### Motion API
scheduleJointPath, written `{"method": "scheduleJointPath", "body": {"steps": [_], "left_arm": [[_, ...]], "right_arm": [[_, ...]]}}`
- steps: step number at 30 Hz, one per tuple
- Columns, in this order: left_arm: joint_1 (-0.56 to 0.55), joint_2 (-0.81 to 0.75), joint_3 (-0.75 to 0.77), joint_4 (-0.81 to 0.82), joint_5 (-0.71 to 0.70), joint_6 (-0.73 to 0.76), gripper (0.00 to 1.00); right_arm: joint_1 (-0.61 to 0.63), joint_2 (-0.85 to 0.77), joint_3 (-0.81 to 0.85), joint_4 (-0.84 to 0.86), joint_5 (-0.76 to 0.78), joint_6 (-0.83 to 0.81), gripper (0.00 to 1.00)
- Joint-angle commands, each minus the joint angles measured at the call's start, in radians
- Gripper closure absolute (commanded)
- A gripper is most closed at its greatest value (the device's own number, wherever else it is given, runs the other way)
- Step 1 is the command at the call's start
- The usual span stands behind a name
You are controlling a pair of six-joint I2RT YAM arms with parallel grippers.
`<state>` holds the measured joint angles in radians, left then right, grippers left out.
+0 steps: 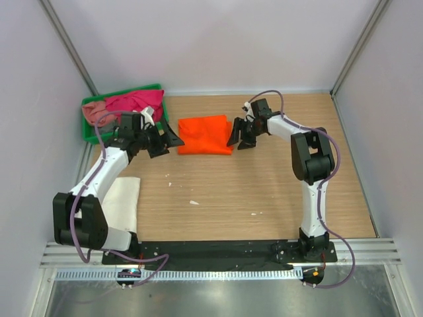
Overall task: Fold and stack the t-shirts
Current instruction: Fold the tshirt
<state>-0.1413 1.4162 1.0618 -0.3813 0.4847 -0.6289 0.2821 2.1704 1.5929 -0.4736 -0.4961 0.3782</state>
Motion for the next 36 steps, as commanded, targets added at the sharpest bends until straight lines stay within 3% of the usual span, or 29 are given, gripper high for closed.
{"method": "scheduleJointPath", "body": {"steps": [1,5,8,12,13,20,22,23,25,28,33,36], "left_arm": [[0.005,-0.074,-0.023,0.025,0.069,-0.005,0.19],[0.006,-0.085,-0.016,-0.022,0.058,0.017,0.27],[0.006,-0.088,-0.002,-0.068,0.028,0.034,0.22],[0.012,-0.062,0.030,-0.148,0.009,0.077,0.16],[0.016,-0.053,0.036,-0.156,0.024,0.089,0.16],[0.022,-0.019,0.021,-0.145,0.132,0.092,0.16],[0.019,-0.011,-0.002,-0.116,0.158,0.083,0.16],[0.017,-0.008,-0.019,-0.105,0.175,0.080,0.16],[0.000,0.009,-0.028,-0.077,0.184,0.080,0.16],[-0.050,0.055,-0.003,-0.064,0.160,0.092,0.15],[-0.135,0.164,0.084,-0.056,0.072,0.136,0.16],[-0.145,0.271,0.147,-0.041,0.065,0.167,0.24]], "right_arm": [[0.046,0.022,0.006,0.044,-0.007,-0.009,0.37],[0.065,0.028,-0.014,0.072,-0.002,0.016,0.44],[0.068,0.019,-0.039,0.076,-0.002,0.042,0.55],[0.068,-0.059,-0.163,0.087,-0.018,0.082,0.96],[0.068,-0.108,-0.194,0.098,-0.033,0.087,0.98],[0.068,-0.350,-0.500,-0.037,-0.101,0.057,0.98],[0.063,-0.423,-0.618,-0.057,-0.078,0.062,0.85],[0.057,-0.488,-0.652,-0.054,-0.062,0.068,0.66],[0.014,-0.553,-0.727,-0.048,-0.023,0.077,0.52],[-0.058,-0.618,-0.742,-0.037,0.005,0.062,0.44],[-0.121,-0.548,-0.567,-0.050,0.065,-0.034,0.44],[-0.123,-0.470,-0.486,-0.025,0.067,-0.058,0.47]]}}
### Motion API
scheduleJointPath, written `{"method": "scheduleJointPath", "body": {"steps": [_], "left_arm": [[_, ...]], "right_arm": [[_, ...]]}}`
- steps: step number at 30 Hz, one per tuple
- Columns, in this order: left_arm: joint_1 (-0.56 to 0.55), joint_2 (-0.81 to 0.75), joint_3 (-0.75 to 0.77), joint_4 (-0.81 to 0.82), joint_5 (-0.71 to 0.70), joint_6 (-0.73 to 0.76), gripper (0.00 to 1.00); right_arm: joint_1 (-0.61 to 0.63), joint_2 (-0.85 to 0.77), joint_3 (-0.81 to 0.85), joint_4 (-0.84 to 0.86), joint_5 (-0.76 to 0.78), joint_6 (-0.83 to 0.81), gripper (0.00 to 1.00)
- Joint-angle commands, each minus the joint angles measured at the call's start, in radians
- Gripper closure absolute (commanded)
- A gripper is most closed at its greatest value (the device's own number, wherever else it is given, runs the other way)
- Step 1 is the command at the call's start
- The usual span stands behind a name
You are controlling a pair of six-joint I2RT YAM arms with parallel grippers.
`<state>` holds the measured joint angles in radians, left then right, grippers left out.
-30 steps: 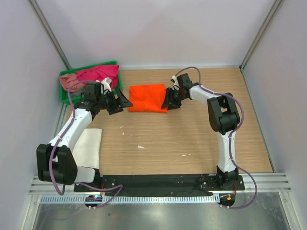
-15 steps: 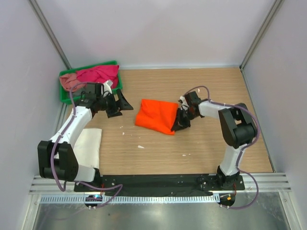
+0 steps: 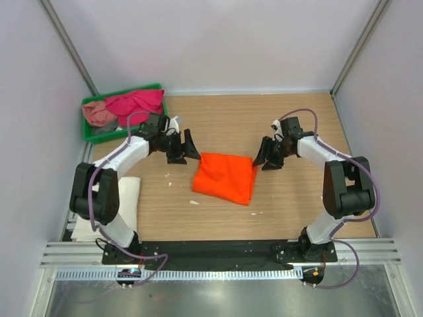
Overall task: Fold and stack the t-shirts
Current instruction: Fold the tshirt
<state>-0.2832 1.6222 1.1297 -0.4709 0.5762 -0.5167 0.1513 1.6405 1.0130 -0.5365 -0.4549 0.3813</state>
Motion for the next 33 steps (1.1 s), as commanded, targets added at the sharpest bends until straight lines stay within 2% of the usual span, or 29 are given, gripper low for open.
{"method": "scheduleJointPath", "body": {"steps": [1,3,5,14,20,24,26,27,28,29,30,33], "left_arm": [[-0.004,0.088,0.094,0.049,-0.026,0.067,0.26],[-0.004,0.122,0.123,0.051,-0.029,0.089,0.30],[-0.004,0.177,0.160,0.060,-0.021,0.112,0.31],[-0.005,0.329,0.280,0.078,0.060,0.106,0.26],[-0.005,0.386,0.298,0.072,0.094,0.103,0.29],[-0.005,0.415,0.315,0.075,0.131,0.093,0.43],[-0.005,0.419,0.318,0.081,0.160,0.078,0.54],[-0.005,0.418,0.321,0.084,0.169,0.072,0.65],[-0.005,0.418,0.323,0.084,0.189,0.063,0.71],[-0.005,0.410,0.324,0.086,0.195,0.060,0.78],[-0.005,0.401,0.324,0.086,0.198,0.057,0.89],[-0.005,0.363,0.317,0.081,0.197,0.041,1.00]], "right_arm": [[0.010,0.073,0.110,0.046,0.025,-0.061,0.47],[0.010,0.097,0.140,0.075,0.003,-0.053,0.51],[0.010,0.140,0.177,0.086,-0.013,-0.056,0.53],[0.011,0.261,0.266,0.082,-0.071,-0.076,0.50],[0.011,0.271,0.263,0.073,-0.082,-0.087,0.51],[0.011,0.277,0.262,0.081,-0.113,-0.068,0.57],[0.011,0.259,0.256,0.090,-0.134,-0.044,0.69],[0.011,0.249,0.245,0.099,-0.149,-0.029,0.77],[0.011,0.225,0.240,0.102,-0.156,-0.018,0.92],[0.011,0.213,0.233,0.102,-0.162,0.010,0.97],[0.011,0.197,0.228,0.087,-0.165,0.021,0.99],[0.010,0.110,0.199,0.041,-0.134,0.062,0.99]]}}
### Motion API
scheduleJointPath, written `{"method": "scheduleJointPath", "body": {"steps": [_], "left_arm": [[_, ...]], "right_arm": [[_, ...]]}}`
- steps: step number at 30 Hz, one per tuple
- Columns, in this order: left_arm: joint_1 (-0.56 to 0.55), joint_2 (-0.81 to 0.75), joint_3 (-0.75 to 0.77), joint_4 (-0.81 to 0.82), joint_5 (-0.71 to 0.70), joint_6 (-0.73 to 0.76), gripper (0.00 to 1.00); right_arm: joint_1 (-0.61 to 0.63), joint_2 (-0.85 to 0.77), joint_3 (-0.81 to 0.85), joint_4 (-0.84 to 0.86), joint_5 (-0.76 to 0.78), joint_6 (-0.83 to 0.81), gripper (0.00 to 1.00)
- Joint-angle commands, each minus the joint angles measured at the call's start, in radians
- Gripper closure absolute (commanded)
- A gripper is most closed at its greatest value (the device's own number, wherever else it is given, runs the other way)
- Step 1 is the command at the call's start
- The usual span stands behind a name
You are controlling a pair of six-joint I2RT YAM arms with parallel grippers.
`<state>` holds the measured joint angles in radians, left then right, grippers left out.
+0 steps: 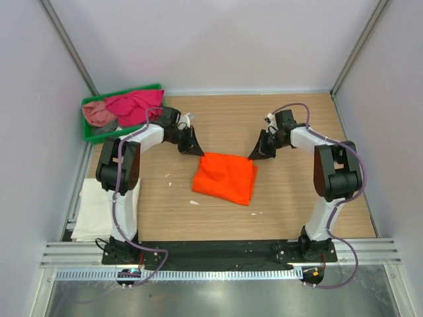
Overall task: Fold and stack the t-shirts
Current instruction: Fold the tshirt
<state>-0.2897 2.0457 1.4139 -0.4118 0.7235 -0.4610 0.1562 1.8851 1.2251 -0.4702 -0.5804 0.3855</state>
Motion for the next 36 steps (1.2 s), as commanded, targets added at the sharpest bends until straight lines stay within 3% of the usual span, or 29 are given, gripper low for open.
{"method": "scheduleJointPath", "body": {"steps": [1,10,13,15,18,21,23,24,29,30,34,36], "left_arm": [[0.001,-0.071,0.033,0.018,0.053,-0.019,1.00],[-0.009,-0.099,0.033,-0.008,0.063,-0.061,0.98],[-0.019,-0.050,0.068,-0.007,0.070,-0.071,0.87],[-0.026,-0.022,0.117,-0.012,0.067,-0.065,0.75],[-0.026,0.007,0.184,-0.090,-0.050,-0.032,0.61],[-0.023,-0.050,0.197,-0.140,-0.136,0.011,0.50],[-0.022,-0.105,0.159,-0.147,-0.151,0.051,0.45],[-0.022,-0.152,0.123,-0.154,-0.145,0.062,0.40],[-0.023,-0.277,-0.073,-0.138,-0.032,0.064,0.31],[-0.023,-0.313,-0.152,-0.116,-0.009,0.059,0.30],[-0.025,-0.377,-0.265,-0.015,0.016,0.018,0.32],[-0.029,-0.390,-0.274,0.013,0.031,-0.010,0.39]], "right_arm": [[0.006,-0.156,-0.019,-0.047,0.007,0.067,0.99],[0.006,-0.412,-0.193,-0.145,0.092,0.240,0.99],[0.005,-0.440,-0.263,-0.123,0.171,0.291,0.99],[0.005,-0.452,-0.308,-0.076,0.211,0.349,0.99],[-0.009,-0.446,-0.358,0.077,0.278,0.319,0.97],[-0.032,-0.301,-0.256,0.059,0.310,0.153,0.88],[-0.037,-0.223,-0.178,0.010,0.320,0.089,0.76],[-0.038,-0.216,-0.121,-0.033,0.352,0.043,0.64],[-0.017,-0.219,0.016,-0.165,0.412,-0.060,0.48],[-0.006,-0.219,0.046,-0.176,0.403,-0.075,0.41],[0.048,-0.173,0.114,-0.162,0.354,-0.116,0.36],[0.069,-0.159,0.139,-0.099,0.257,-0.077,0.41]]}}
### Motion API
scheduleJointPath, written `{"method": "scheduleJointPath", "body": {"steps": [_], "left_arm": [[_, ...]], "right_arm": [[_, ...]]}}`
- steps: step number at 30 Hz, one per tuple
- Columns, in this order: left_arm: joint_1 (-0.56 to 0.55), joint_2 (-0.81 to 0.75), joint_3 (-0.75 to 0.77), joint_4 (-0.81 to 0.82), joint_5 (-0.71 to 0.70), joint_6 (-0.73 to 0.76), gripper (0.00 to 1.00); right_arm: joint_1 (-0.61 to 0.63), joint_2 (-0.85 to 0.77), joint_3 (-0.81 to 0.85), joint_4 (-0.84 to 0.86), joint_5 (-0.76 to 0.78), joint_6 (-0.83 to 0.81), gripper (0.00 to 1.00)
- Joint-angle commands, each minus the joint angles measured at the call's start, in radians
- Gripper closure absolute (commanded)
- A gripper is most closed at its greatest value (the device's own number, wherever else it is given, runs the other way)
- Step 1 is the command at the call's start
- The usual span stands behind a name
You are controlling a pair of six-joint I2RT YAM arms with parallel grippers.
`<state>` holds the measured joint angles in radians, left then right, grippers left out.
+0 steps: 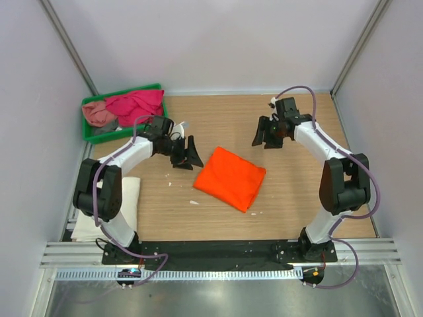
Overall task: Fold and stack the t-shirts
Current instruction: Fold the tshirt
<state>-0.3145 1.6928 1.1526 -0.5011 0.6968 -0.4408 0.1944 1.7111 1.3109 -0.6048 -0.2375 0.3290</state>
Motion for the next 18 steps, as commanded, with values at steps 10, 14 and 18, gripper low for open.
{"method": "scheduleJointPath", "body": {"steps": [10,14,18], "left_arm": [[-0.064,0.070,-0.054,0.665,0.190,-0.406,0.49],[-0.090,0.235,-0.045,0.980,0.207,-0.596,0.52],[-0.095,0.363,-0.005,1.089,0.210,-0.679,0.56]], "right_arm": [[0.106,0.027,-0.250,0.747,-0.451,0.593,0.92],[0.097,-0.025,-0.396,0.830,-0.505,0.641,0.95],[0.051,-0.074,-0.544,0.890,-0.519,0.662,0.96]]}}
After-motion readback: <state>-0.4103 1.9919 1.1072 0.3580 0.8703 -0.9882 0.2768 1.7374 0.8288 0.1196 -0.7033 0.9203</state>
